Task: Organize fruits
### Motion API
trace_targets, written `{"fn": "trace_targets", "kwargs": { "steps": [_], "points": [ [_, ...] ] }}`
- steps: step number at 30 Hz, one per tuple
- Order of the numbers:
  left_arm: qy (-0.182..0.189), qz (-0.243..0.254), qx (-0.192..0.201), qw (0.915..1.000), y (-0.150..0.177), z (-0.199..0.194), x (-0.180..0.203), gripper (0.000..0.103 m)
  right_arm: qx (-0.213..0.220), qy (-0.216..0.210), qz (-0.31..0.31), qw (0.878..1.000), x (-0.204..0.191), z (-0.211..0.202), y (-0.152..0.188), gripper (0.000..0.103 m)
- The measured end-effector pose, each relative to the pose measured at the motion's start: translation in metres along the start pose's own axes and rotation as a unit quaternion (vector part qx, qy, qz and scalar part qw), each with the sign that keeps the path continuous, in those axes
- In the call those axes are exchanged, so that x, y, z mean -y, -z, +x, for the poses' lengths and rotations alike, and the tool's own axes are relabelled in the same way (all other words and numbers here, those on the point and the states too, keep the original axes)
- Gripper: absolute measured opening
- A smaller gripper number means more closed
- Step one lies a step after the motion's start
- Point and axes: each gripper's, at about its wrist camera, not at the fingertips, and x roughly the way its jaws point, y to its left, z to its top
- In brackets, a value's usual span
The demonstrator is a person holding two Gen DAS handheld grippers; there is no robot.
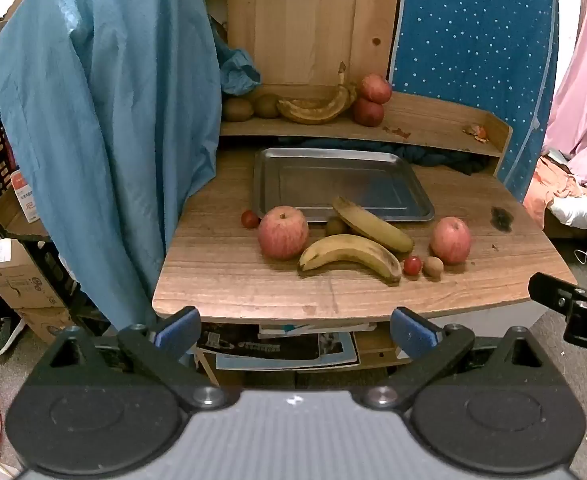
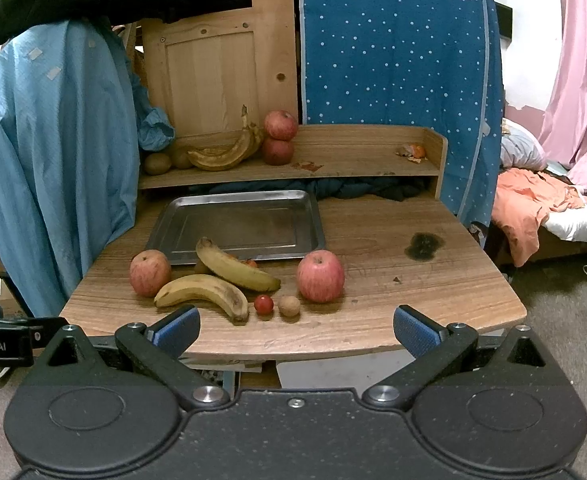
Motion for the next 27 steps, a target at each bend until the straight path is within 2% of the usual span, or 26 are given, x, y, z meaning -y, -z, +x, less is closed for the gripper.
{"fn": "trace_targets", "kwargs": {
  "steps": [10, 27],
  "points": [
    [-0.003, -0.005, -0.007, 1.0, 0.006, -0.006, -0.004, 0.103, -0.001, -0.005, 0.0, 1.0, 0.003, -0.008, 0.007, 0.102],
    [-0.011, -0.009, -0.024, 0.9996, -0.002, 0.004, 0.003, 0.103, -0.021, -0.012, 0.006, 1.0, 0.01, 0.012, 0.0, 0.102]
  ]
}}
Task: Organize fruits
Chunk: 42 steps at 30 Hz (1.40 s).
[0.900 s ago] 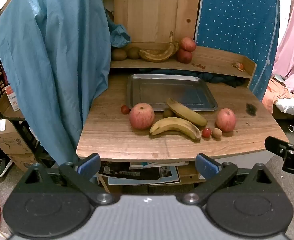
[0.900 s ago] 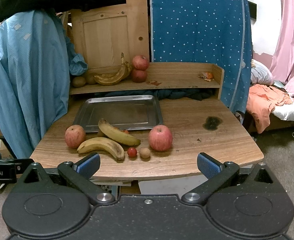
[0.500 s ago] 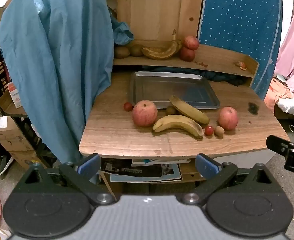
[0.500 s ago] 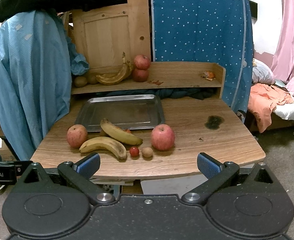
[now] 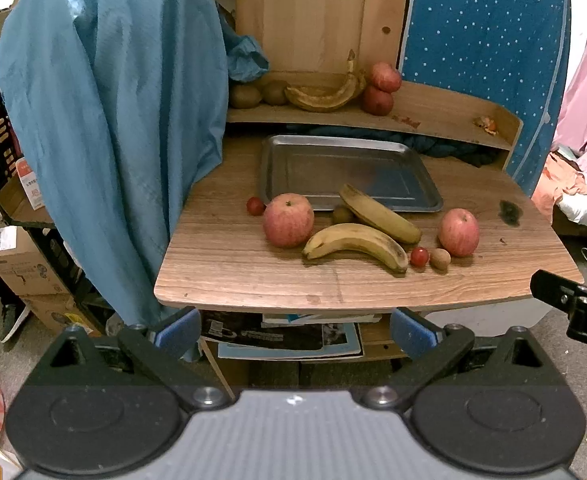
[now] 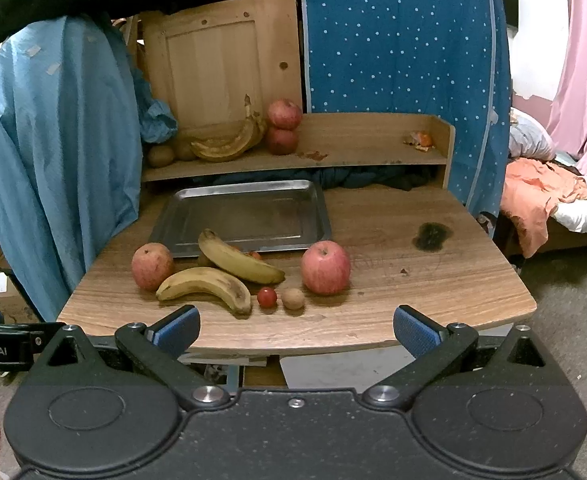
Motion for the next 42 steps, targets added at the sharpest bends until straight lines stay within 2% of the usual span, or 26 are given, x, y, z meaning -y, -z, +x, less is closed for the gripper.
{"fn": "trace_targets", "kwargs": {
  "steps": [5, 13, 23, 30, 36, 42],
  "points": [
    [-0.006, -0.007, -0.003, 1.0, -0.001, 0.005, 0.007, 0.103, -0.01, -0.003, -0.001, 1.0, 0.011, 0.012, -0.005, 0.102],
    [-0.025, -0.032, -0.019, 0.999, -0.004, 0.021, 0.027, 0.103, -0.031, -0.035, -0.03, 0.998, 0.033, 0.036, -0.015, 0.102],
    [-0.053, -0.065, -0.046, 0.9955, -0.009, 0.046, 0.069, 0.103, -0.068, -0.072, -0.082, 0.992, 0.071, 0.076, -0.027, 0.102],
    [-0.091, -0.075, -0.06, 0.9912, -0.016, 0.05, 0.098, 0.103, -0.082, -0.103, -0.085, 0.988, 0.097, 0.097, -0.037, 0.102],
    [-0.12, -0.08, -0.071, 0.987, -0.021, 0.047, 0.107, 0.103, -0.102, -0.132, -0.086, 0.982, 0.098, 0.114, -0.039, 0.102],
    [-0.124, -0.081, -0.093, 0.9846, -0.028, 0.06, 0.1, 0.103, -0.123, -0.121, -0.088, 0.981, 0.093, 0.129, -0.038, 0.102]
  ]
}}
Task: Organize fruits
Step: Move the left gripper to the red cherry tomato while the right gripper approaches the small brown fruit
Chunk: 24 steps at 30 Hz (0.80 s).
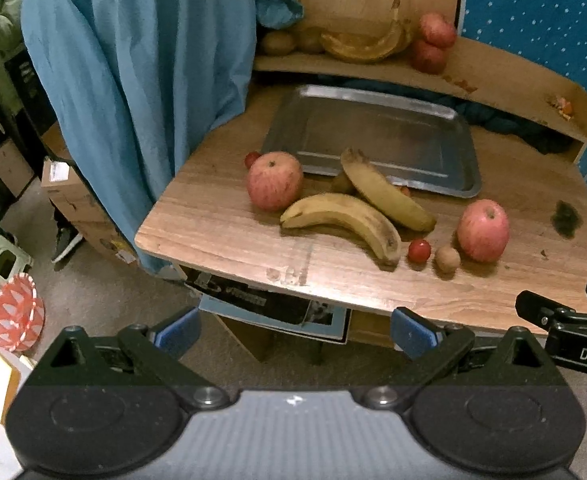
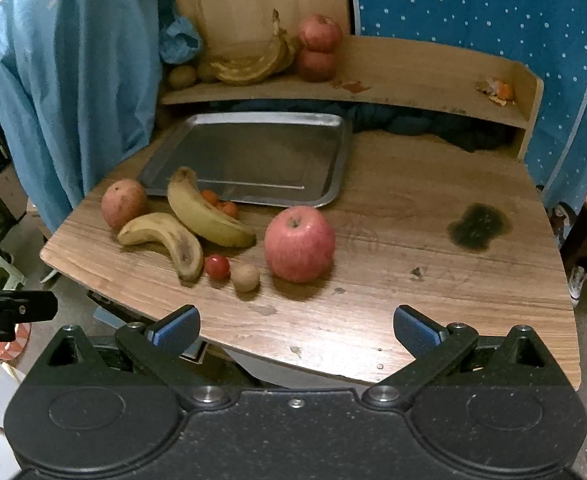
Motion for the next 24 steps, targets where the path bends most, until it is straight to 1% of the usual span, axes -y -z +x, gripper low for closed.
{"fn": "trace_targets", "kwargs": {
  "steps": [4, 8, 11, 14, 16, 19, 21, 24],
  "points": [
    [0.011, 0.014, -0.019, 0.9997, -0.011, 0.022, -0.001, 0.103, -0.017, -0.015, 0.014, 1.0, 0.002, 0.015, -0.003, 0.102],
    [0.042, 0.041, -0.035, 0.9977, -0.029, 0.052, 0.001, 0.103, -0.034, -0.015, 0.016, 0.999, -0.004, 0.031, -0.012, 0.101],
    [0.067, 0.065, -0.047, 0.9945, -0.047, 0.074, 0.002, 0.103, -0.052, -0.014, 0.022, 0.998, -0.01, 0.043, -0.019, 0.1],
    [0.084, 0.09, -0.053, 0.991, -0.064, 0.094, -0.003, 0.103, -0.067, -0.012, 0.033, 0.997, -0.021, 0.055, -0.026, 0.1],
    [0.096, 0.105, -0.061, 0.9879, -0.074, 0.107, -0.008, 0.103, -0.075, 0.0, 0.042, 0.996, -0.026, 0.063, -0.03, 0.096],
    [0.127, 0.137, -0.064, 0.9803, -0.085, 0.118, -0.013, 0.103, -0.086, 0.028, 0.06, 0.994, -0.032, 0.073, -0.031, 0.09],
    [0.152, 0.171, -0.06, 0.9716, -0.089, 0.121, -0.011, 0.103, -0.089, 0.047, 0.072, 0.992, -0.034, 0.076, -0.029, 0.086],
    [0.19, 0.235, -0.051, 0.952, -0.092, 0.122, -0.002, 0.103, -0.09, 0.057, 0.097, 0.99, -0.036, 0.077, -0.026, 0.084]
  ]
}}
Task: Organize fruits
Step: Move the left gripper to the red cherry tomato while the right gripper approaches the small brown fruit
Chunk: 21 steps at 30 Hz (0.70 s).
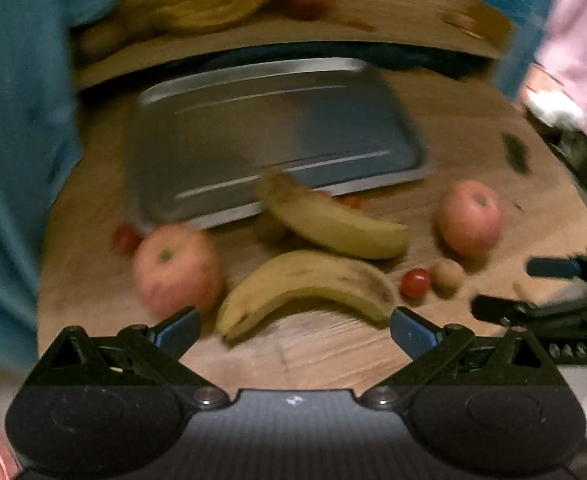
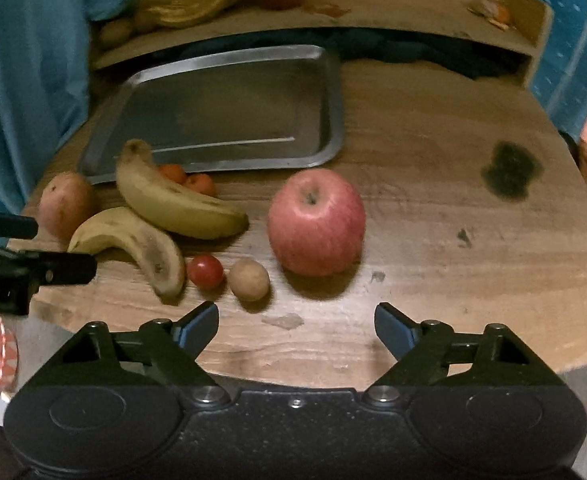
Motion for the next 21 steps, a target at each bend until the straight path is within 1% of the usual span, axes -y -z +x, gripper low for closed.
{"fn": "trace_targets", "kwargs": {
  "steps": [2, 4, 7, 10, 12, 15, 19, 21],
  "points": [
    [0.017, 0.049, 0.002, 0.9986, -0.005, 0.003, 0.009, 0.103, -0.001, 0.0, 0.014, 1.0, -0.001, 0.0, 0.001, 0.083],
    [0.029, 0.092, 0.007, 0.9953, -0.009, 0.004, 0.018, 0.103, 0.002, -0.007, 0.021, 1.0, -0.003, 0.001, 0.0, 0.081],
    [0.044, 0.156, 0.019, 0.9866, -0.011, 0.006, 0.032, 0.103, 0.002, -0.021, 0.024, 0.999, -0.004, 0.007, -0.003, 0.077],
    [0.047, 0.2, 0.019, 0.9785, -0.013, 0.013, 0.041, 0.099, -0.003, -0.028, 0.028, 0.999, -0.003, 0.014, -0.007, 0.066],
    [0.052, 0.22, 0.015, 0.974, -0.014, 0.016, 0.045, 0.097, -0.004, -0.029, 0.034, 0.999, 0.0, 0.018, -0.01, 0.06],
    [0.063, 0.241, 0.011, 0.9685, -0.015, 0.019, 0.052, 0.093, -0.008, -0.033, 0.04, 0.999, 0.004, 0.023, -0.011, 0.053],
    [0.078, 0.252, 0.001, 0.9647, -0.014, 0.021, 0.057, 0.086, -0.005, -0.041, 0.034, 0.999, 0.004, 0.026, -0.013, 0.052],
    [0.083, 0.254, -0.001, 0.9636, -0.014, 0.023, 0.061, 0.084, -0.005, -0.047, 0.035, 0.998, 0.005, 0.026, -0.015, 0.05]
  ]
}}
